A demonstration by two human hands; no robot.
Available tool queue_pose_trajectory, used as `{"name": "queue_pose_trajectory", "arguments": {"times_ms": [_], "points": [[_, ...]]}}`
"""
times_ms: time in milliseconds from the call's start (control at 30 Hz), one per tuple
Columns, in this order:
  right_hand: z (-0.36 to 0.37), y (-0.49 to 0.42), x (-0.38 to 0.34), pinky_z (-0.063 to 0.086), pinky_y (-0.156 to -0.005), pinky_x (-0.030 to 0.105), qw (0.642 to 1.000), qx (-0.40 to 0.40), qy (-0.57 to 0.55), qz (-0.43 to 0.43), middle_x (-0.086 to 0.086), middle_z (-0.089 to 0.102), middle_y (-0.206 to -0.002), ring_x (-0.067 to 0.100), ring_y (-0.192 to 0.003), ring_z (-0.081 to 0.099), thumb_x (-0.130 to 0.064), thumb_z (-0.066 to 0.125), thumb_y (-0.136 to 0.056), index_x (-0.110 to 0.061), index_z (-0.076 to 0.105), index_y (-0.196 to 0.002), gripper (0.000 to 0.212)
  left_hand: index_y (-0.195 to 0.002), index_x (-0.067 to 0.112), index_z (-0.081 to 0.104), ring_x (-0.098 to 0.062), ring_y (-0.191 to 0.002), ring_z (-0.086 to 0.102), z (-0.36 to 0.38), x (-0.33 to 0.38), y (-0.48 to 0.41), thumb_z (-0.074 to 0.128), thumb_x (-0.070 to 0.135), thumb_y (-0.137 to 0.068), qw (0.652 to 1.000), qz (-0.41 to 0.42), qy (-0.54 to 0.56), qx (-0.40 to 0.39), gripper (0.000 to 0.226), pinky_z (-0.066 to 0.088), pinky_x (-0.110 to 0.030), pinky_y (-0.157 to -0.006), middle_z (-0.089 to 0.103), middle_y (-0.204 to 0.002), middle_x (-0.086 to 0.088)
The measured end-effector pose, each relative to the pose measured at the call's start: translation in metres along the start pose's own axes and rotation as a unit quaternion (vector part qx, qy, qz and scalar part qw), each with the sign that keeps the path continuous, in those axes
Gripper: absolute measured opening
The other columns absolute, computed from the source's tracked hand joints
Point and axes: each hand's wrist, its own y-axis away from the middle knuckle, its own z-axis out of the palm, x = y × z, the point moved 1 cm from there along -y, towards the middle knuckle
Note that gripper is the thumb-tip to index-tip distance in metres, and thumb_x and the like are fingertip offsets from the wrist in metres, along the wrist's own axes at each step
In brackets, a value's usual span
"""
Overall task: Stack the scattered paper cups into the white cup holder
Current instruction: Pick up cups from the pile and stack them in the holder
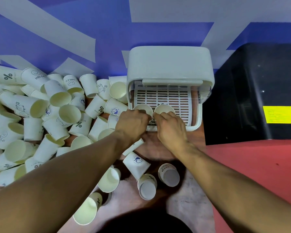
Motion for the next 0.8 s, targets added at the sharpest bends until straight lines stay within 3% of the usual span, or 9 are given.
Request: {"name": "queue_pose_trajectory", "arguments": {"times_ms": [300,400,567,800], "points": [[-0.003,-0.002,-0.005,0.048,-0.074,0.040,1.000,-0.021,-0.006,0.005,0.008,0.066,-0.100,0.034,-0.090,0.058,-0.002,0.062,-0.076,-0.010,0.065,-0.117,0.042,-0.118,0.015,0.060,-0.031,-0.100,0.060,-0.004,0.003,0.006,0.045,0.010,-0.093,0.999,0.028,-0.005,-0.023,0.030,0.034,-0.033,-0.063,0.058,-0.112,-0.007],[-0.009,0.002,-0.008,0.051,-0.068,0.040,0.999,0.003,-0.030,-0.014,0.011,0.062,-0.102,0.033,-0.087,0.056,0.000,0.064,-0.073,-0.005,0.066,-0.110,0.038,-0.115,0.016,0.059,-0.030,-0.102,0.056,-0.002,-0.005,0.016,0.050,0.010,-0.092,0.999,0.013,0.034,0.014,0.026,0.041,-0.036,-0.062,0.056,-0.111,-0.007],[-0.030,0.010,-0.035,0.048,-0.077,0.039,0.998,0.027,-0.031,-0.038,0.009,0.060,-0.109,0.030,-0.097,0.053,-0.006,0.060,-0.080,-0.007,0.060,-0.119,0.038,-0.116,0.018,0.062,-0.029,-0.097,0.060,-0.007,-0.019,0.045,0.057,0.018,-0.094,0.993,-0.032,0.074,0.087,0.022,0.053,-0.041,-0.068,0.061,-0.108,-0.005],[-0.040,0.046,-0.079,0.049,-0.071,0.036,0.989,0.087,-0.060,-0.105,0.009,0.062,-0.097,0.029,-0.085,0.056,-0.006,0.065,-0.077,-0.008,0.064,-0.109,0.032,-0.115,0.023,0.065,-0.030,-0.100,0.061,-0.014,-0.029,0.109,0.052,0.033,-0.096,0.984,-0.088,0.099,0.120,0.025,0.052,-0.038,-0.072,0.064,-0.110,-0.005]]}}
